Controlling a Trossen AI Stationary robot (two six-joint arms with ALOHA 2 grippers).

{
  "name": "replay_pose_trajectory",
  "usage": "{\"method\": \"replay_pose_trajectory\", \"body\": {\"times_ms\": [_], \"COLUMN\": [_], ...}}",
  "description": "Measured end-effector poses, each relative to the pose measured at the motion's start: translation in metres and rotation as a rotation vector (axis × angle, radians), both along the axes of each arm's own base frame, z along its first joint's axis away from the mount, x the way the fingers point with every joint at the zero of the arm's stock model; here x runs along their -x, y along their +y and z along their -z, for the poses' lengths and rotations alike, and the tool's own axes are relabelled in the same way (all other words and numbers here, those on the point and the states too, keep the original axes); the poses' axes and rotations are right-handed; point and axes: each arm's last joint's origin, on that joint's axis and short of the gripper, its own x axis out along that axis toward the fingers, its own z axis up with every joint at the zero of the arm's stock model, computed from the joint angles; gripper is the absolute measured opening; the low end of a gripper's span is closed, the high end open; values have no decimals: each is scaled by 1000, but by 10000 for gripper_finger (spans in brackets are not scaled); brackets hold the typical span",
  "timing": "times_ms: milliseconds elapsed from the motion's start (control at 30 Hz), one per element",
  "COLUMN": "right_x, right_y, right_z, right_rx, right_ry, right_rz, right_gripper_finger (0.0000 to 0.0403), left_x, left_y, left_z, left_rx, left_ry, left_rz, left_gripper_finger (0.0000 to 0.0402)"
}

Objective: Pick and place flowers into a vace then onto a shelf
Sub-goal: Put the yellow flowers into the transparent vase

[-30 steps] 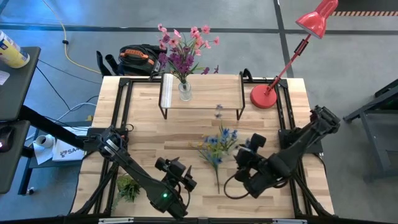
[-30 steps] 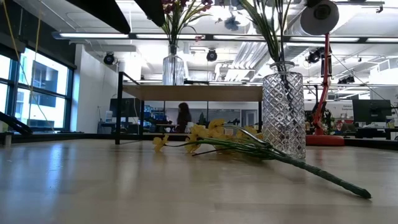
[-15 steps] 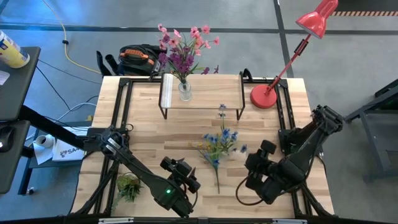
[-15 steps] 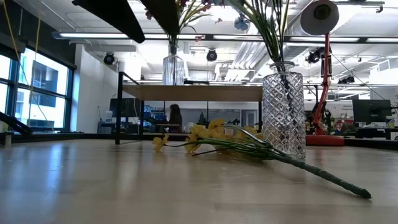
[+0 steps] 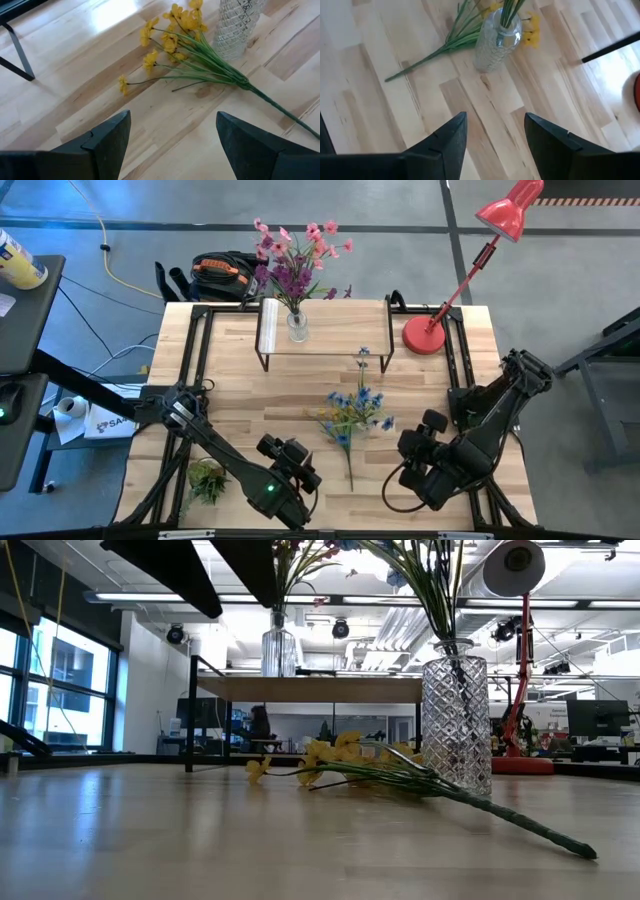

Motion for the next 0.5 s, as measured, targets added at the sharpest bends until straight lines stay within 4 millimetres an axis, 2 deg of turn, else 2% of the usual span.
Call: {"method": "replay_pose_trajectory", "body": {"times_ms": [267,500], "right_x": [0,-1], "right_y": [2,13], "right_z": [1,1], "right_rx": [-79,-204], "right_ry": [22,-18], "right_rz": [53,82], "right_gripper_finger": [187,186], "left_x": [0,-1], "left_y": [-1,-3], "left_z": [1,2], "left_rx": [16,76], "left_ry": [19,26], "left_rz": [5,2], "left_gripper_finger": [326,326]}}
